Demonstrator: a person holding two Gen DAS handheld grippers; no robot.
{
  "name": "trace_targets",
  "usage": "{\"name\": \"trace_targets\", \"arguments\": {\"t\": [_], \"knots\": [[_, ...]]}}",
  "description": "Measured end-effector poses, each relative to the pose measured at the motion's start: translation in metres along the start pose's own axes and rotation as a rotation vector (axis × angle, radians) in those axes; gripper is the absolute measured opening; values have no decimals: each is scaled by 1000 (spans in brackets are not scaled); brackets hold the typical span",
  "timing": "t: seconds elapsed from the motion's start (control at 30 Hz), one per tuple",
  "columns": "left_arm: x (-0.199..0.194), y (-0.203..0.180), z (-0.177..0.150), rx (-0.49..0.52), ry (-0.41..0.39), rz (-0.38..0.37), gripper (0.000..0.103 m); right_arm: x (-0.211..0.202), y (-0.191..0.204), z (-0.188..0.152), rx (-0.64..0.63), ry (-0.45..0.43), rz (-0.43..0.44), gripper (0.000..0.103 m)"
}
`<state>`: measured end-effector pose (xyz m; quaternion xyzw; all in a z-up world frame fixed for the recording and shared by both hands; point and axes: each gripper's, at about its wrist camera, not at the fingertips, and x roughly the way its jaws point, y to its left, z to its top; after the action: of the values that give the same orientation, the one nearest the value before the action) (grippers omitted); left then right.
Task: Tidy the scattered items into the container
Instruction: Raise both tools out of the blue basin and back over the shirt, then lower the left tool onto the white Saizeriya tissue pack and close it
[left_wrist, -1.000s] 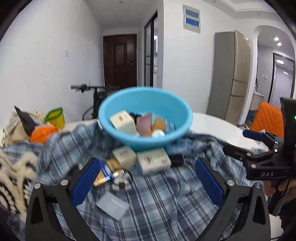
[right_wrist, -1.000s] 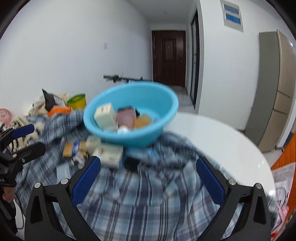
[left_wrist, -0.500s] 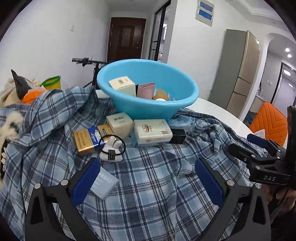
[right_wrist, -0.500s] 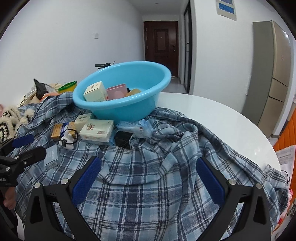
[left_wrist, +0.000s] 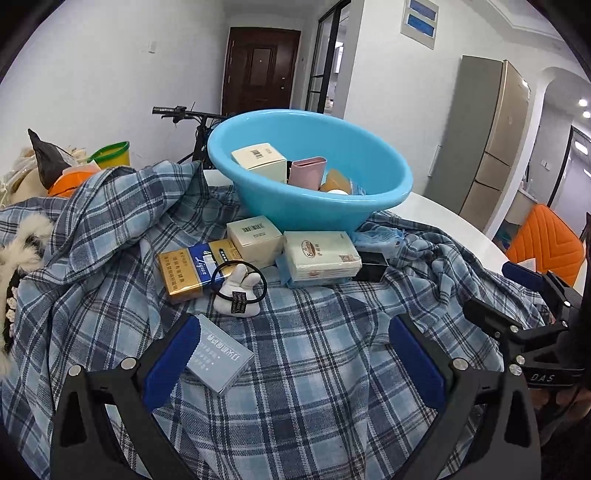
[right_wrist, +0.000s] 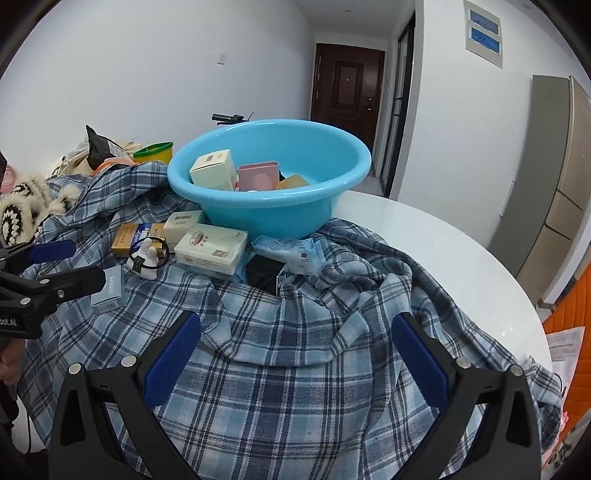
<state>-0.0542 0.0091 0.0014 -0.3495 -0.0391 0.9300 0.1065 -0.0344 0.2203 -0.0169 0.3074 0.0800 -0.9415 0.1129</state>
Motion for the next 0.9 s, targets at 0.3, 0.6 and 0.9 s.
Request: {"name": "trace_targets", "arguments": {"t": [0.3,0.6,0.9], "knots": [[34,-2,20,22,83,-10,103,6,-9,0,54,22,44,103],[79,-26,33,48,143,28,103,15,-14,-8,60,59,34,103],[125,-37,51,-33,208,31,103,21,-33,-11,174,59,64,103]]}}
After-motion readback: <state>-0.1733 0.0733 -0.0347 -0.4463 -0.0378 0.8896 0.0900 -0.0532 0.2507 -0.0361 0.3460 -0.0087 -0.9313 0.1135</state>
